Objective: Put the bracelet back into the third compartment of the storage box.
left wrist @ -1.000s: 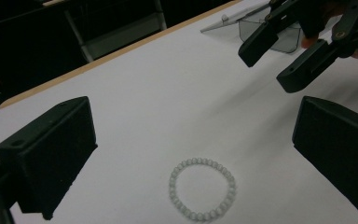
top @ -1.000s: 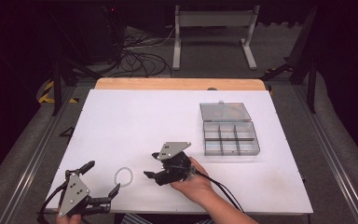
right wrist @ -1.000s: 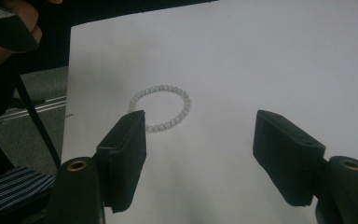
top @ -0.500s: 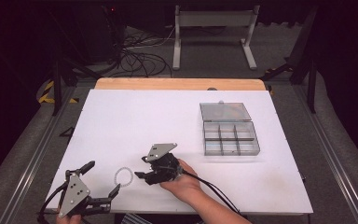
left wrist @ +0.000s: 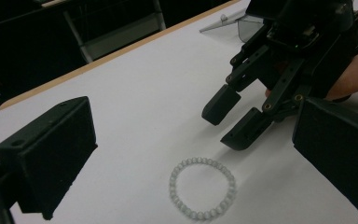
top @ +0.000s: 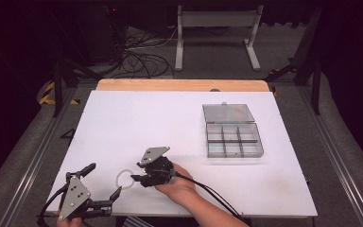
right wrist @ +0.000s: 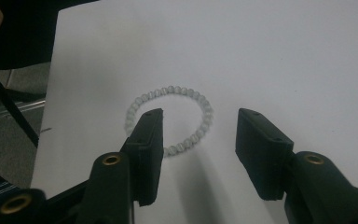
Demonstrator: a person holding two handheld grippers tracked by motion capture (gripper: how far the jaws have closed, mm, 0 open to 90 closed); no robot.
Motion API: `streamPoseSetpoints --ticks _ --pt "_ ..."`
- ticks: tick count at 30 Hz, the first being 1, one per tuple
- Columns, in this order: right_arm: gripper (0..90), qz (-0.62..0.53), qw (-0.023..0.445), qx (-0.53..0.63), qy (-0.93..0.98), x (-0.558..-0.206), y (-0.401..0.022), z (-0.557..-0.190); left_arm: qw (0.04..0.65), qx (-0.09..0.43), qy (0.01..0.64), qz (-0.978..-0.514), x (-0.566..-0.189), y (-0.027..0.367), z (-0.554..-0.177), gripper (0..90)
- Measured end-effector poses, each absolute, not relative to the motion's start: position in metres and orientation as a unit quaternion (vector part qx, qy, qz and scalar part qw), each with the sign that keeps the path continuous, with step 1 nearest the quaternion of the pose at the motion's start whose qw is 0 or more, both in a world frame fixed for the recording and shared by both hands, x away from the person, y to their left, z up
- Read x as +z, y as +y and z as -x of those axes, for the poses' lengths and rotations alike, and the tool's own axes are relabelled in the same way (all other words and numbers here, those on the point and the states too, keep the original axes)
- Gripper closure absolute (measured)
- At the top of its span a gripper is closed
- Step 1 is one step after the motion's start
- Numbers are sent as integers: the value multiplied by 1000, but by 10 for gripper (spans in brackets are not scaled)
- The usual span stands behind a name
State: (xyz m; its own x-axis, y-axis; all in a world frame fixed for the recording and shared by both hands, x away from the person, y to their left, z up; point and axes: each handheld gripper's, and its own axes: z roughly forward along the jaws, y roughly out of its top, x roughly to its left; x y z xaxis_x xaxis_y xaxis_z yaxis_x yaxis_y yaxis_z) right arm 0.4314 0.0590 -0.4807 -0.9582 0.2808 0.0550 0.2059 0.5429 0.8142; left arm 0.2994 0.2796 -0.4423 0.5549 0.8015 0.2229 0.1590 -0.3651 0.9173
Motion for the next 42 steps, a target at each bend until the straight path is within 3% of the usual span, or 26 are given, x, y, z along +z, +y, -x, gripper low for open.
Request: streamPoseSetpoints --ticks 19,28,42 --pt "641 -134 53 424 894 -497 81 -437 464 346 322 -749 -442 281 -299 3" --pt "852 -139 67 415 897 -498 88 -432 463 349 324 -747 -442 281 -299 3" --pt "867 -144 70 426 890 -491 88 -430 464 349 325 -747 -442 281 -299 3"
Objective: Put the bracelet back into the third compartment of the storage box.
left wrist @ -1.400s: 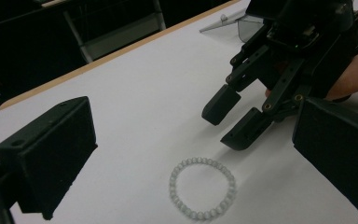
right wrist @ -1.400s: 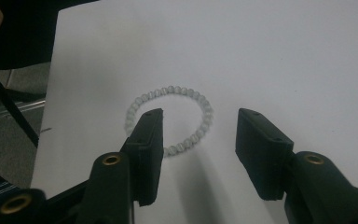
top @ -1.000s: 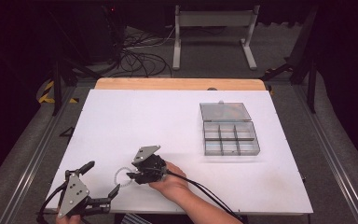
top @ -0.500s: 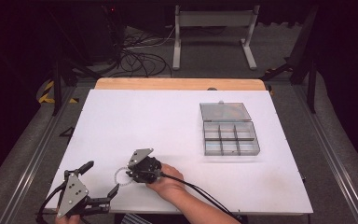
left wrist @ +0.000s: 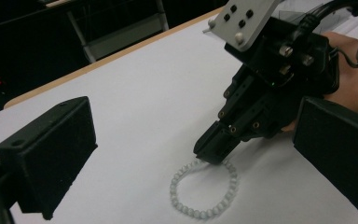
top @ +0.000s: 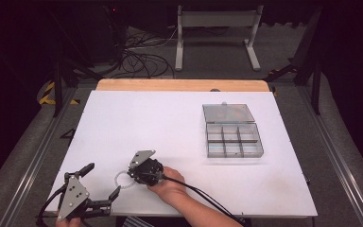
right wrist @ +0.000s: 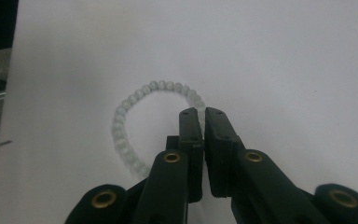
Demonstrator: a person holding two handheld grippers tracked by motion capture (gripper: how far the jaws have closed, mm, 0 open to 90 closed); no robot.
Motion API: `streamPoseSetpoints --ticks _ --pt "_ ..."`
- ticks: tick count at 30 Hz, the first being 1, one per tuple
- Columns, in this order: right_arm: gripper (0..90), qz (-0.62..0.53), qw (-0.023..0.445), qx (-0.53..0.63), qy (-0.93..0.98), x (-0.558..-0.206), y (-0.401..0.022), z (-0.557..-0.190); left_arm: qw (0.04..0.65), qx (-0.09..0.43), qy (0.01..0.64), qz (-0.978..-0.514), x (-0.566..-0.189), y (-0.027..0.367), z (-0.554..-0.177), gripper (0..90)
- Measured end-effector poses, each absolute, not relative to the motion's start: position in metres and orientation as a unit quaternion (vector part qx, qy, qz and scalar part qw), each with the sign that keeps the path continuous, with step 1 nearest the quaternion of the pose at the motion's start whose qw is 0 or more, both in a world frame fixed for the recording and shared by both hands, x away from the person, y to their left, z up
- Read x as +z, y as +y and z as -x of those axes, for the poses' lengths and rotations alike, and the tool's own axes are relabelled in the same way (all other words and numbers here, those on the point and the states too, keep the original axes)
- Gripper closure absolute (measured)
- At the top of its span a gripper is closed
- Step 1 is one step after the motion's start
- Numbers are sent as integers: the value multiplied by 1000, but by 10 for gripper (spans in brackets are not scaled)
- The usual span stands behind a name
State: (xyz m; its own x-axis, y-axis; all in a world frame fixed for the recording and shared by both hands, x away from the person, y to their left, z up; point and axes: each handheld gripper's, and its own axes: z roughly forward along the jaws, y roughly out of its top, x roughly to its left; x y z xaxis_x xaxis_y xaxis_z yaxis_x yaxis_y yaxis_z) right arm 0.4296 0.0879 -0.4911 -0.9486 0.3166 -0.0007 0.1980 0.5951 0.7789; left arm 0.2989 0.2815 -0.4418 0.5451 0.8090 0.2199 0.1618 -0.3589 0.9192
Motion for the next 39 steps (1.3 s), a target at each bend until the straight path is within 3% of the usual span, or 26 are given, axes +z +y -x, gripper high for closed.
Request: streamPoseSetpoints --ticks 39 --pt "867 -112 108 483 862 -416 37 -422 462 348 324 -749 -442 281 -300 2"
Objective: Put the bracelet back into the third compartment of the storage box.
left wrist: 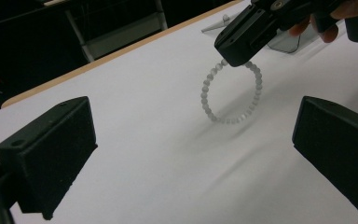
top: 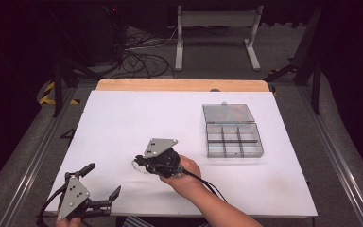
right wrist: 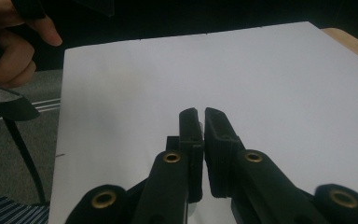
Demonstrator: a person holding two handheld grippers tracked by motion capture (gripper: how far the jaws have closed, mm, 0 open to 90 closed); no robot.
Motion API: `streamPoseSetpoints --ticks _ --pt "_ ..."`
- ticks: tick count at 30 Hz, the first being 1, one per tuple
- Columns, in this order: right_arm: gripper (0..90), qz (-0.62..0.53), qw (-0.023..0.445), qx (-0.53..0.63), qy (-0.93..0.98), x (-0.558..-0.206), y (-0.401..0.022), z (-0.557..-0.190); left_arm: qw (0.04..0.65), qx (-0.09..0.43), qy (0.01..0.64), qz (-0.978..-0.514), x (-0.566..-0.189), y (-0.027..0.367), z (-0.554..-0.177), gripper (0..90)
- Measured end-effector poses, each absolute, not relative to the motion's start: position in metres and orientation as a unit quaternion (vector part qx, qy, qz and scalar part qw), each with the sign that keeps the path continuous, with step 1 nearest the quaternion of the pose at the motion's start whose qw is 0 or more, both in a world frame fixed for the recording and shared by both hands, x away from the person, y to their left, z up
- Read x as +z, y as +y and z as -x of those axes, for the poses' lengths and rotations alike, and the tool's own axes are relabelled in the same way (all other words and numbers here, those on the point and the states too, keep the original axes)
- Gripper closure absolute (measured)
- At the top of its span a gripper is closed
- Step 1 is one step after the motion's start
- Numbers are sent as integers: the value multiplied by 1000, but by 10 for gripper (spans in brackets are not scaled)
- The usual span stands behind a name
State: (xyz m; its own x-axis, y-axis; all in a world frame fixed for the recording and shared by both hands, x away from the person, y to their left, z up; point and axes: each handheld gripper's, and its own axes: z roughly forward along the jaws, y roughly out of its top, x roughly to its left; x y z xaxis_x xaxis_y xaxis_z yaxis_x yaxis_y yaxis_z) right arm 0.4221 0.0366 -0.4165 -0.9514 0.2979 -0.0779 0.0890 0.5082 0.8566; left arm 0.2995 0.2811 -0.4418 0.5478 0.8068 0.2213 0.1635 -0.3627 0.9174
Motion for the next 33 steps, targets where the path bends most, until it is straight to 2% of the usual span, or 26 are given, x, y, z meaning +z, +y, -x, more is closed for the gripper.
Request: streamPoseSetpoints --ticks 19,33 --pt "867 -122 132 478 860 -399 15 -425 464 343 327 -748 -443 280 -300 3" --pt "866 -149 157 477 852 -383 -16 -435 461 345 326 -750 -443 280 -300 3"
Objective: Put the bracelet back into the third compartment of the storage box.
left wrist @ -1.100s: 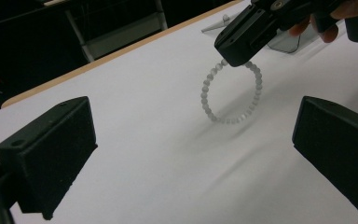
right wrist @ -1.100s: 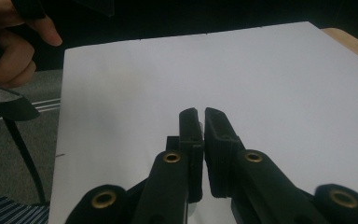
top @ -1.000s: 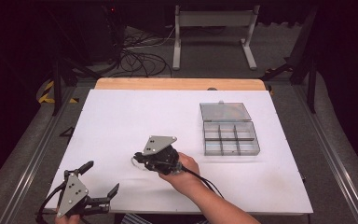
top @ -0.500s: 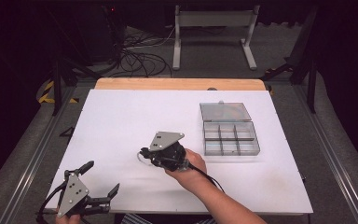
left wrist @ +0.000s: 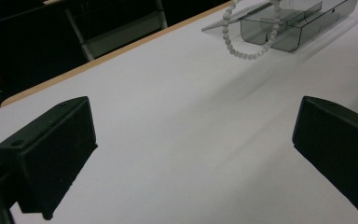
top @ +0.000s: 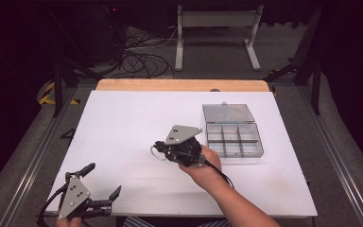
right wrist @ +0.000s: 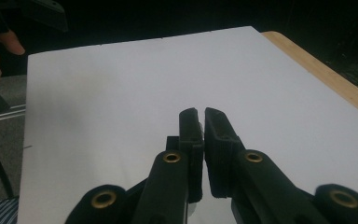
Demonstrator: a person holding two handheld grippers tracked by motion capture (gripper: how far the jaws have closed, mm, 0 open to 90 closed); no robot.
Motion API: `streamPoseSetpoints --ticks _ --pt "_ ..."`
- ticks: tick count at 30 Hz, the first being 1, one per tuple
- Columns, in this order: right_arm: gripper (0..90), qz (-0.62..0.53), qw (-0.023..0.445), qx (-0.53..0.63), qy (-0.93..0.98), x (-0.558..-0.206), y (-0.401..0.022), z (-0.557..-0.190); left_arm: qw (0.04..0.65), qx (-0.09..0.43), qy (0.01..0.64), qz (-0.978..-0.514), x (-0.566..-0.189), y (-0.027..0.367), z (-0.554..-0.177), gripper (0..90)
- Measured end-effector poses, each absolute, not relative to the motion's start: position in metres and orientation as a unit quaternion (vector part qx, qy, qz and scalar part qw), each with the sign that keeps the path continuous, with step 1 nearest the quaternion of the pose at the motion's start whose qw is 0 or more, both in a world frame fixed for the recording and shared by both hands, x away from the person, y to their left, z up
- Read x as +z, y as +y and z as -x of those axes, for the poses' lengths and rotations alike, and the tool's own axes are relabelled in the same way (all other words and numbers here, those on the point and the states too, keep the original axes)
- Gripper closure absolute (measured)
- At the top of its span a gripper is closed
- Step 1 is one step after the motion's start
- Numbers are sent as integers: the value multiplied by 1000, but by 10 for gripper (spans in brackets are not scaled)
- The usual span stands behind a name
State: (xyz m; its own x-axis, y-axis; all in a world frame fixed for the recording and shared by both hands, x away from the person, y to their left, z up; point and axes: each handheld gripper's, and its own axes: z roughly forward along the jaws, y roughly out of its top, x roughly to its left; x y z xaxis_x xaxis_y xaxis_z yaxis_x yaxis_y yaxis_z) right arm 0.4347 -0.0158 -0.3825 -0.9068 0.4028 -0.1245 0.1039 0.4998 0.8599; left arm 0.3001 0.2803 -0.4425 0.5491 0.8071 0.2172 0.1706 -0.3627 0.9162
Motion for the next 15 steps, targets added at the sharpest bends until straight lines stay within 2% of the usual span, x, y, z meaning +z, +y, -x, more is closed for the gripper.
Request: streamPoseSetpoints --ticks 15 --pt "866 -194 188 465 843 -368 -60 -451 460 345 326 -750 -443 280 -300 3"
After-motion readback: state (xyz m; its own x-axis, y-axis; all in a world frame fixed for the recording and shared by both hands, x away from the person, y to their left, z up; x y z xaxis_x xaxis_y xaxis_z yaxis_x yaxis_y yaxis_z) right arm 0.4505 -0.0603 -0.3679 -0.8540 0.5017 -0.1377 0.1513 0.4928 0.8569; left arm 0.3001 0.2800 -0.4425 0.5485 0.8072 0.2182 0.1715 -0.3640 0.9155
